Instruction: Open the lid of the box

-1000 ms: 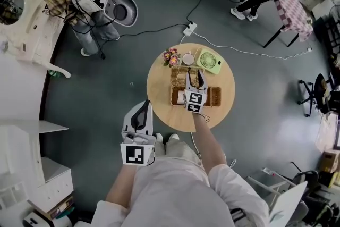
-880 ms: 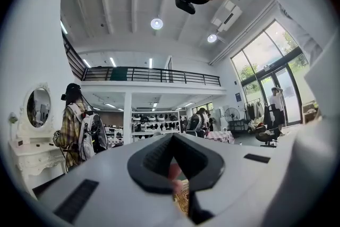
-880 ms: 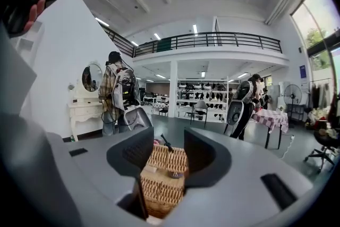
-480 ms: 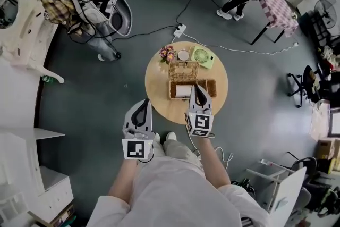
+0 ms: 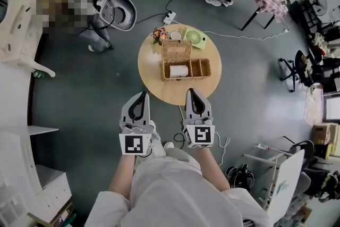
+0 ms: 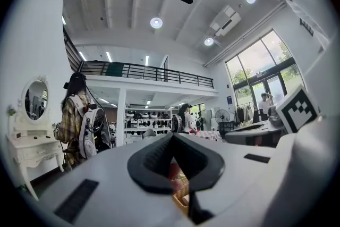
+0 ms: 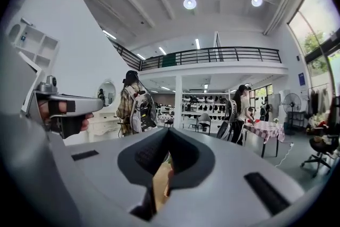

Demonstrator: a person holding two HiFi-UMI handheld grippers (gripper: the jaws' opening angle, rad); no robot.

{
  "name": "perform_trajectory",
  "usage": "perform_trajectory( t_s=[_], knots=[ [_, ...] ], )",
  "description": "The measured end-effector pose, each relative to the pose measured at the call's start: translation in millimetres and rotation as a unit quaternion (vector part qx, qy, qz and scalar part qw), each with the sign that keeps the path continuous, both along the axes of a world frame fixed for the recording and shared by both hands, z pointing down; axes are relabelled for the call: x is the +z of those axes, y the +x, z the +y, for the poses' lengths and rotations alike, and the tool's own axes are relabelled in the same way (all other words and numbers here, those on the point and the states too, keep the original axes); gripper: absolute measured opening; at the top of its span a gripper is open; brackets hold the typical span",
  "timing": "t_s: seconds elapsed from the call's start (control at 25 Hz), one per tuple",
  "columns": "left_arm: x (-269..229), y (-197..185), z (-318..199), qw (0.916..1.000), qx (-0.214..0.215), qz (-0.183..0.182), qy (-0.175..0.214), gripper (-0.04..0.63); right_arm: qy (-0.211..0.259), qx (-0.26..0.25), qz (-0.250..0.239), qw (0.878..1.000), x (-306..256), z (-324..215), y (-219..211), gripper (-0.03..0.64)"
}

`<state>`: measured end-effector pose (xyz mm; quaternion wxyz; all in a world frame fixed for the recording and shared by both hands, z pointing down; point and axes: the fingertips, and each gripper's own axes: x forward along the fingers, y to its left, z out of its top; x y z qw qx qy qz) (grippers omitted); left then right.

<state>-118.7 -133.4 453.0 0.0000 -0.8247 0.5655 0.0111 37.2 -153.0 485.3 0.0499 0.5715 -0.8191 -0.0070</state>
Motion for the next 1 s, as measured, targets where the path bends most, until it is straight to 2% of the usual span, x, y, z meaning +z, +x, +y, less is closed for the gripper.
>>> perform_trajectory(
  t_s=[0.12, 0.44, 0.6, 1.0],
  knots=[
    [-5.1, 22.2, 40.2, 1.0, 0.003, -0.003, 0.008, -0.005, 0.009, -0.002, 0.0, 1.0, -7.3, 40.0, 16.9, -0.002],
    [-16.2, 76.2, 152.9, 0.9999, -0.008, -0.006, -0.001, -0.005, 0.01, -0.006, -0.016, 1.0, -22.9, 134.5, 76.2, -0.002],
    [-22.5, 93.3, 199.7, 0.9998, -0.014, -0.011, -0.005, -0.005, 0.013, -0.011, -0.016, 1.0, -30.2, 177.2, 91.8, -0.002],
    [-26.2, 115.2, 239.7, 0.9999, -0.005, -0.014, -0.008, -0.005, 0.017, -0.016, -0.027, 0.999, -36.7, 231.8, 105.5, -0.003]
  ],
)
